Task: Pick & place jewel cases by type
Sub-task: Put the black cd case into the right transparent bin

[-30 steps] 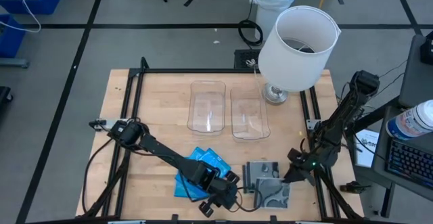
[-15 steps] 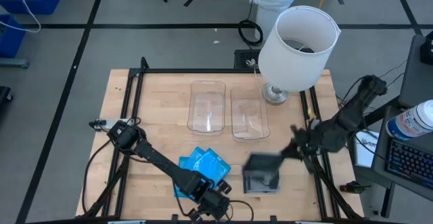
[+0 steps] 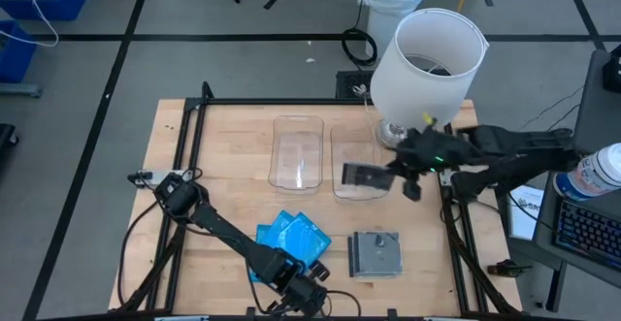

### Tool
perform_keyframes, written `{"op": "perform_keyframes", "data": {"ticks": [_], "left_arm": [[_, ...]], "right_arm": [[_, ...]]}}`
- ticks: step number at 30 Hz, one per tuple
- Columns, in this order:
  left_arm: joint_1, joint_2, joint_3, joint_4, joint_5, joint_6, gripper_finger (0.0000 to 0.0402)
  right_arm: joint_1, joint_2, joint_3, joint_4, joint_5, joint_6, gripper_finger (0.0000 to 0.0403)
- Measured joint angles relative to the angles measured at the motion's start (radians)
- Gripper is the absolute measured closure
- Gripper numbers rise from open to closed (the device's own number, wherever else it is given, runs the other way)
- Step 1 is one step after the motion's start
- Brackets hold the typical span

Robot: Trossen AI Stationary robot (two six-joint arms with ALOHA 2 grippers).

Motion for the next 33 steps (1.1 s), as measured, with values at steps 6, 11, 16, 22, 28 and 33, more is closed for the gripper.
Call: {"op": "perform_keyframes", "data": {"ticks": [6,11,16,22,28,33], "left_arm": [[0.0,0.0,0.0,-0.002,0.002,0.004,0.0339],[-0.002,0.0,0.0,-0.02,0.01,0.008,0.0339],[-0.003,0.0,0.0,-0.025,0.011,0.012,0.0339],[-0.004,0.0,0.0,-0.022,0.01,-0.002,0.0339],[-0.005,0.0,0.0,-0.011,0.01,-0.035,0.0339],[-0.004,0.0,0.0,-0.01,0.01,-0.038,0.0339]], "right_arm": [[-0.205,0.113,0.002,0.006,-0.092,-0.149,0.0377],[-0.31,0.169,0.002,0.048,-0.205,-0.187,0.0377],[-0.326,0.204,0.002,0.054,-0.242,-0.195,0.0377],[-0.289,0.214,-0.02,0.076,-0.232,-0.162,0.0374],[-0.245,0.214,-0.132,0.17,-0.234,-0.087,0.0377],[-0.249,0.214,-0.221,0.249,-0.233,-0.022,0.0372]]}}
